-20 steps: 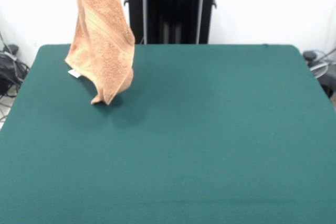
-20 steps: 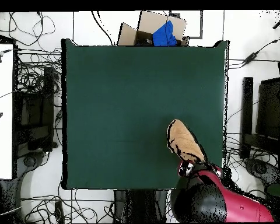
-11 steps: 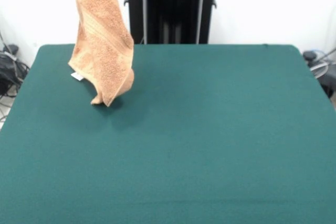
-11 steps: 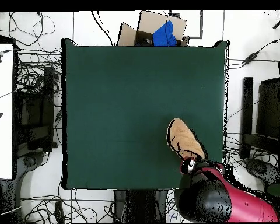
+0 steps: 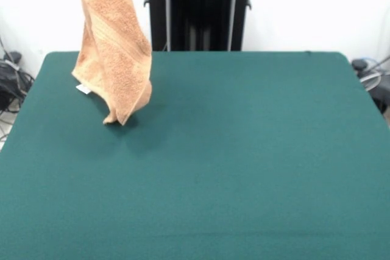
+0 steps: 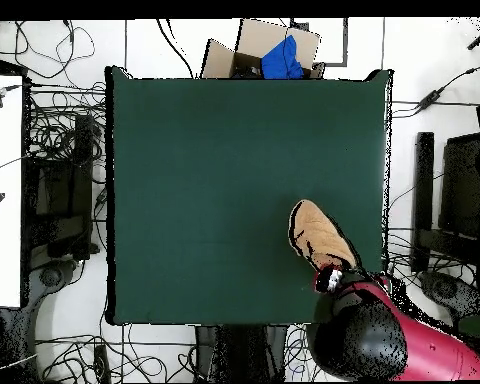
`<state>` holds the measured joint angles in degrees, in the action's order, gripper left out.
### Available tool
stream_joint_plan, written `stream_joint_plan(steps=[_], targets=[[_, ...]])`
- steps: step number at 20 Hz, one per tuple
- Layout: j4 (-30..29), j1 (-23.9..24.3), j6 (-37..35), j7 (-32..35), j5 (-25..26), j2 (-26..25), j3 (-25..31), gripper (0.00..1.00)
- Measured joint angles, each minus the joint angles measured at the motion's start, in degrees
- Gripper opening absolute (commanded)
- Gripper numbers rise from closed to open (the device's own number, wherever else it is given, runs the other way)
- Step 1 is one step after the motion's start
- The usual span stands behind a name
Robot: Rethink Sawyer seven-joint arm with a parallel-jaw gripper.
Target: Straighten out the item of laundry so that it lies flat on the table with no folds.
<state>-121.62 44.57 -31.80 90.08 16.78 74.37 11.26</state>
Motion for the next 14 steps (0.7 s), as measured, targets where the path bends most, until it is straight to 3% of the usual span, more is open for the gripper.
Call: stream_joint_plan(steps=[14], targets=[[2.1,2.2,-0.8,0.0,-1.4,-1.7,2.0,0.00]])
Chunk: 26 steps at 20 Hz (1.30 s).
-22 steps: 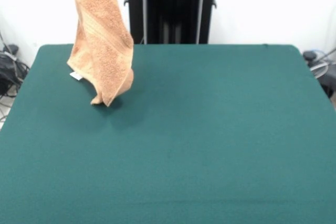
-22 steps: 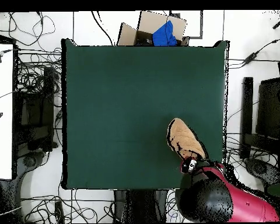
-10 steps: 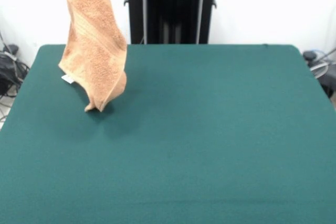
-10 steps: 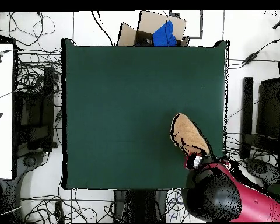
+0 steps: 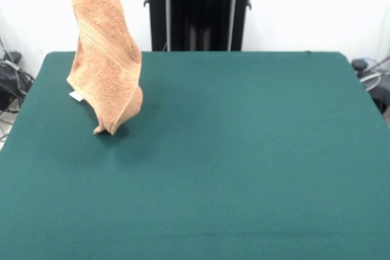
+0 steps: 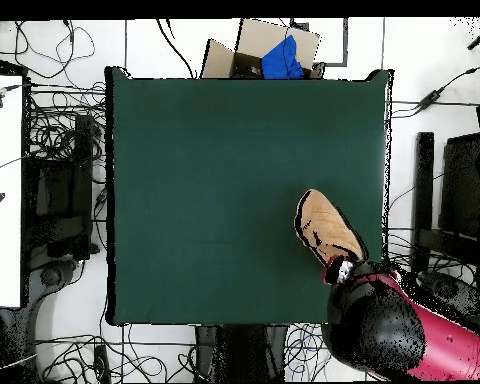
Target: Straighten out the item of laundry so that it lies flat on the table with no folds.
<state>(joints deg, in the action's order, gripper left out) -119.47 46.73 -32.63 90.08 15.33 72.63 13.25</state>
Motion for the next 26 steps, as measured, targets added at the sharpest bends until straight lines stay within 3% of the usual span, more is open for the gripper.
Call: stream_joint_plan(steps=[14,26], targets=[[3.8,0.0,-2.9,0.0,-0.1,-3.2,1.0,0.00],[11.4,0.0,-8.0,0.0,-0.1,-6.8,1.1,0.00]])
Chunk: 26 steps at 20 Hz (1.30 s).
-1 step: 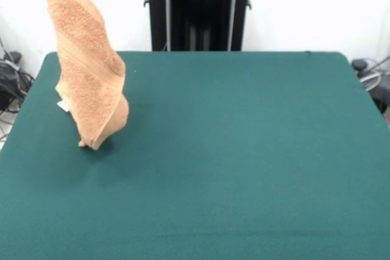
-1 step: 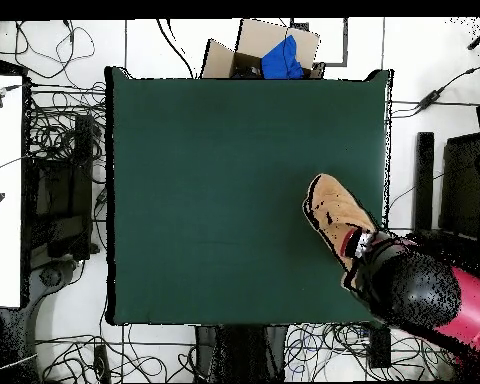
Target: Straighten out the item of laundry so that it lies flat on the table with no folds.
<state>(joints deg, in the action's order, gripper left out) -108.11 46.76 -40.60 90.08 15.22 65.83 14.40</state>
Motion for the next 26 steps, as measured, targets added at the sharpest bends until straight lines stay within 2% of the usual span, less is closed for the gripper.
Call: stream_joint_plan(steps=[11,26], targets=[[6.8,-0.1,-4.6,0.0,0.0,-3.0,0.0,0.00],[12.9,-0.1,-4.7,0.0,0.0,-6.5,0.0,0.00]])
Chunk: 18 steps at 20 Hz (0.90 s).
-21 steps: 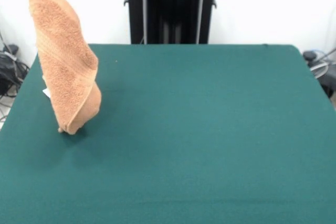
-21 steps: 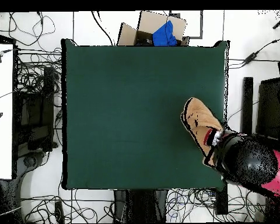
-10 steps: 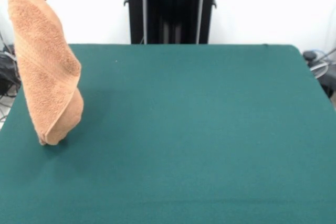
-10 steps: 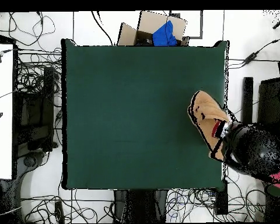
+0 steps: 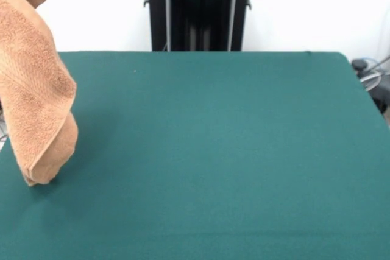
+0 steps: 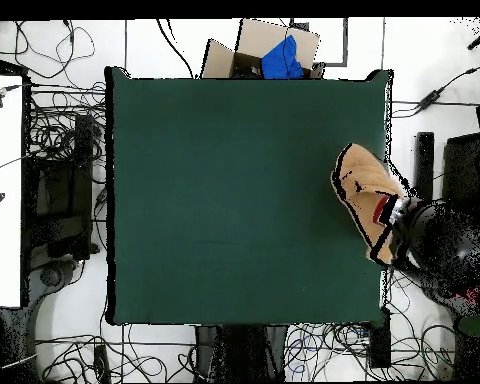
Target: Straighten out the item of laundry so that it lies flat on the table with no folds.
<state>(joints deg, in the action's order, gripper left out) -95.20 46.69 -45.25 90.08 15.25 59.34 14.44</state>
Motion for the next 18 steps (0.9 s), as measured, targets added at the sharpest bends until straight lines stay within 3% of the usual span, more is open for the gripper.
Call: stream_joint_plan(steps=[18], targets=[[0.0,-2.2,0.4,0.0,0.3,-0.8,0.0,0.00]])
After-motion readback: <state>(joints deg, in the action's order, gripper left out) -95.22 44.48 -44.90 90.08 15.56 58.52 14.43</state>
